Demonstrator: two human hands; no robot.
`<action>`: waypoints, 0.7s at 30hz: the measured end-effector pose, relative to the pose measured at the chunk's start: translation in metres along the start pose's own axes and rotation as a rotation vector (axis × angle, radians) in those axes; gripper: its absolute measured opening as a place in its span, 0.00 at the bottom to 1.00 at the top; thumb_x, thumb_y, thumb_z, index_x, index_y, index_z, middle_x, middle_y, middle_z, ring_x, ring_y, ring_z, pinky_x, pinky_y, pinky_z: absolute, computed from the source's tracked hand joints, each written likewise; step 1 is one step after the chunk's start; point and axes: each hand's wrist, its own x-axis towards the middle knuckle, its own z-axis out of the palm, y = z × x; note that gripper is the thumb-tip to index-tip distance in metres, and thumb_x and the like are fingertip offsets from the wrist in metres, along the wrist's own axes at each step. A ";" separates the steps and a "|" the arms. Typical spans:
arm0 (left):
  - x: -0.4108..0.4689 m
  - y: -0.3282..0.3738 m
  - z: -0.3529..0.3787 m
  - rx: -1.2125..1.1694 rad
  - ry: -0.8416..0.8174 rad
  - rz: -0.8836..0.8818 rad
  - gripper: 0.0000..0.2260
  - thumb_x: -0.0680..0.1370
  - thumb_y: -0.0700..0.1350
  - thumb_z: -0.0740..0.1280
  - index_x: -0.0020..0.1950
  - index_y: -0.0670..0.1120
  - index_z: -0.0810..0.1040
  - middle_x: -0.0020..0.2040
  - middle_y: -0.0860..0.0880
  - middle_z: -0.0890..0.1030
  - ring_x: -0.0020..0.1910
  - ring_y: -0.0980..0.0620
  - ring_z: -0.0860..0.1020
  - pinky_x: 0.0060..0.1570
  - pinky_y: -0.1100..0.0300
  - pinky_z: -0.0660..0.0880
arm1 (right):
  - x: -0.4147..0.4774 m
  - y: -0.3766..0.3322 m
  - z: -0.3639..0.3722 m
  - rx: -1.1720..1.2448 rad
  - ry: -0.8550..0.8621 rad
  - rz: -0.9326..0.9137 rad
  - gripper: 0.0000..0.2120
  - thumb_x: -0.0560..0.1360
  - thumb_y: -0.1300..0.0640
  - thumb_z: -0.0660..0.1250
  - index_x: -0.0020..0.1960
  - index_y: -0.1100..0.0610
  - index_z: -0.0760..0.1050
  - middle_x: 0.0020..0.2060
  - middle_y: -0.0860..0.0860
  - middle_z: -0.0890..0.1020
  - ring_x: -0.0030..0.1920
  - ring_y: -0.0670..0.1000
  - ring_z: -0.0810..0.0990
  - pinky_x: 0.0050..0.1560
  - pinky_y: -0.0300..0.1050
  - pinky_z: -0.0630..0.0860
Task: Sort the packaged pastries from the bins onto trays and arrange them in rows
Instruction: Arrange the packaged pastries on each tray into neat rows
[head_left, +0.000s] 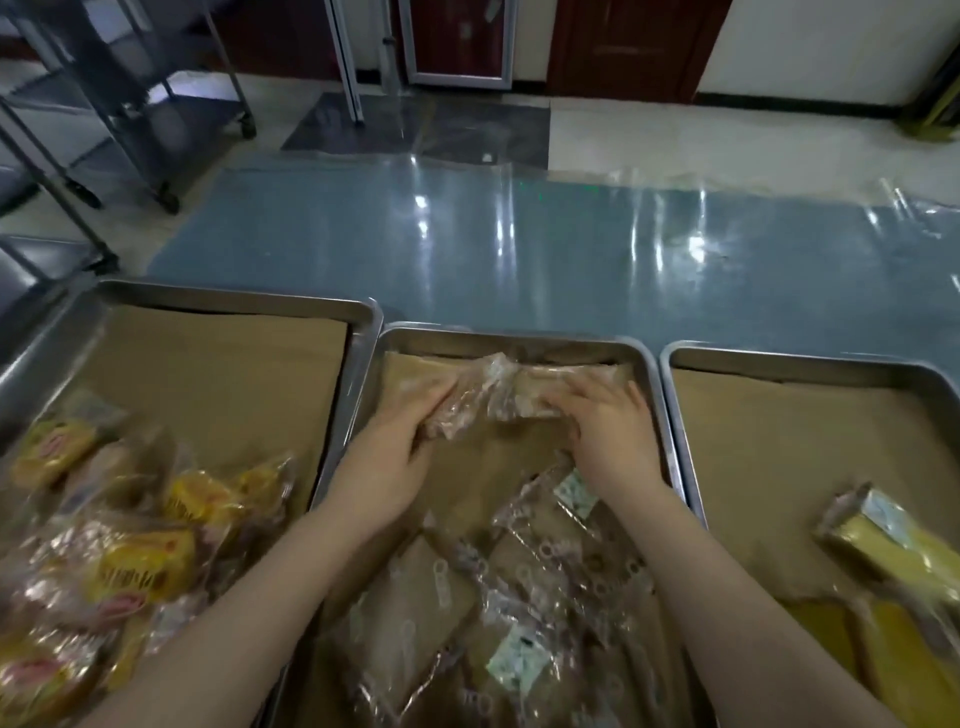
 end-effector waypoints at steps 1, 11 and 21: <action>0.011 -0.005 0.008 0.126 0.015 0.039 0.31 0.74 0.33 0.62 0.72 0.60 0.65 0.70 0.58 0.69 0.69 0.57 0.66 0.69 0.62 0.60 | 0.002 0.002 0.005 -0.059 -0.107 -0.015 0.29 0.72 0.70 0.63 0.68 0.46 0.72 0.71 0.51 0.69 0.74 0.56 0.60 0.74 0.58 0.52; 0.037 -0.050 0.058 0.713 -0.180 -0.036 0.32 0.76 0.64 0.47 0.71 0.62 0.27 0.76 0.48 0.35 0.73 0.48 0.32 0.68 0.51 0.29 | -0.022 0.006 0.036 -0.029 -0.171 0.015 0.30 0.77 0.39 0.54 0.75 0.37 0.44 0.77 0.52 0.43 0.75 0.55 0.35 0.72 0.53 0.34; 0.055 -0.044 0.060 0.661 -0.280 -0.079 0.36 0.69 0.72 0.32 0.73 0.59 0.30 0.74 0.46 0.31 0.72 0.47 0.29 0.66 0.49 0.27 | -0.009 0.008 0.040 -0.075 -0.299 0.034 0.32 0.75 0.31 0.51 0.74 0.33 0.39 0.75 0.49 0.32 0.71 0.58 0.24 0.69 0.59 0.29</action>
